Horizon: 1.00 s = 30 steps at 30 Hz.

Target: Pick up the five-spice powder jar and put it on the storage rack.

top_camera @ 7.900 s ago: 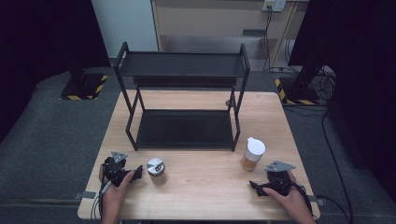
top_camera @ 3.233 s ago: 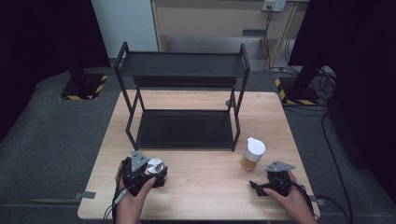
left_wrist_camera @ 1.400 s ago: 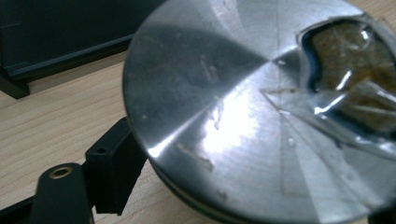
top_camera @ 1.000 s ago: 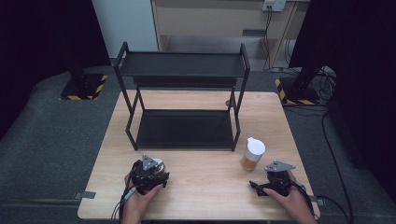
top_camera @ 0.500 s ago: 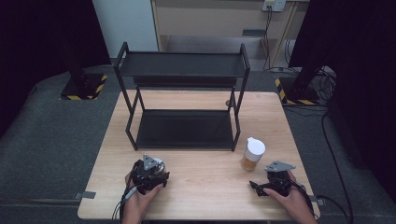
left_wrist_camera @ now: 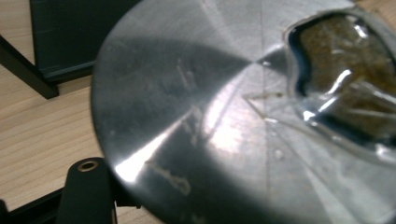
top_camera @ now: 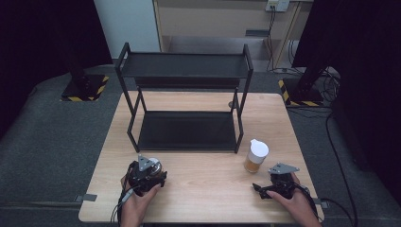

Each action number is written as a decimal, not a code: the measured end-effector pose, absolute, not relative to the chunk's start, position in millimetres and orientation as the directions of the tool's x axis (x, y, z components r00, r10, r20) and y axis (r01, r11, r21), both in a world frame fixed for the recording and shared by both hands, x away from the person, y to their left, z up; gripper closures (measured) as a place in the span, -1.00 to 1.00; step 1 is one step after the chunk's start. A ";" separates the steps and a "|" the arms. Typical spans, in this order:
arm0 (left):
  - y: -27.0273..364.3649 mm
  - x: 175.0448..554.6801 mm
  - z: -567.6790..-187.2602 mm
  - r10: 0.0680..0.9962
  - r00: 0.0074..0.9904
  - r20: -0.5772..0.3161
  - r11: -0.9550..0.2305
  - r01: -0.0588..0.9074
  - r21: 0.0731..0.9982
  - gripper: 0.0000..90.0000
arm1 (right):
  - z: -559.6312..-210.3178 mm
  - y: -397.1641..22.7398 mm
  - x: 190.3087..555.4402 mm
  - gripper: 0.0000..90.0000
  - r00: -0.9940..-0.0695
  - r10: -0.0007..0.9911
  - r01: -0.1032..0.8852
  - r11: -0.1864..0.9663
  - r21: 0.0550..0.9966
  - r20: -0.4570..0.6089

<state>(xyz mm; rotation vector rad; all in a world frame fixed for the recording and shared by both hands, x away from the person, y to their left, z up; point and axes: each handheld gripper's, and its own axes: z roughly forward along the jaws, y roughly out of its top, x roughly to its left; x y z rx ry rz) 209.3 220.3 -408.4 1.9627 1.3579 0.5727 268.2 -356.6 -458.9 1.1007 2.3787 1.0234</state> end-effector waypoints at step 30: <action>213.3 206.0 -390.5 0.952 0.305 0.001 -0.202 0.628 0.751 -0.34 | -458.9 -356.6 268.2 -0.97 -0.649 0.761 0.527 0.445 0.724 0.005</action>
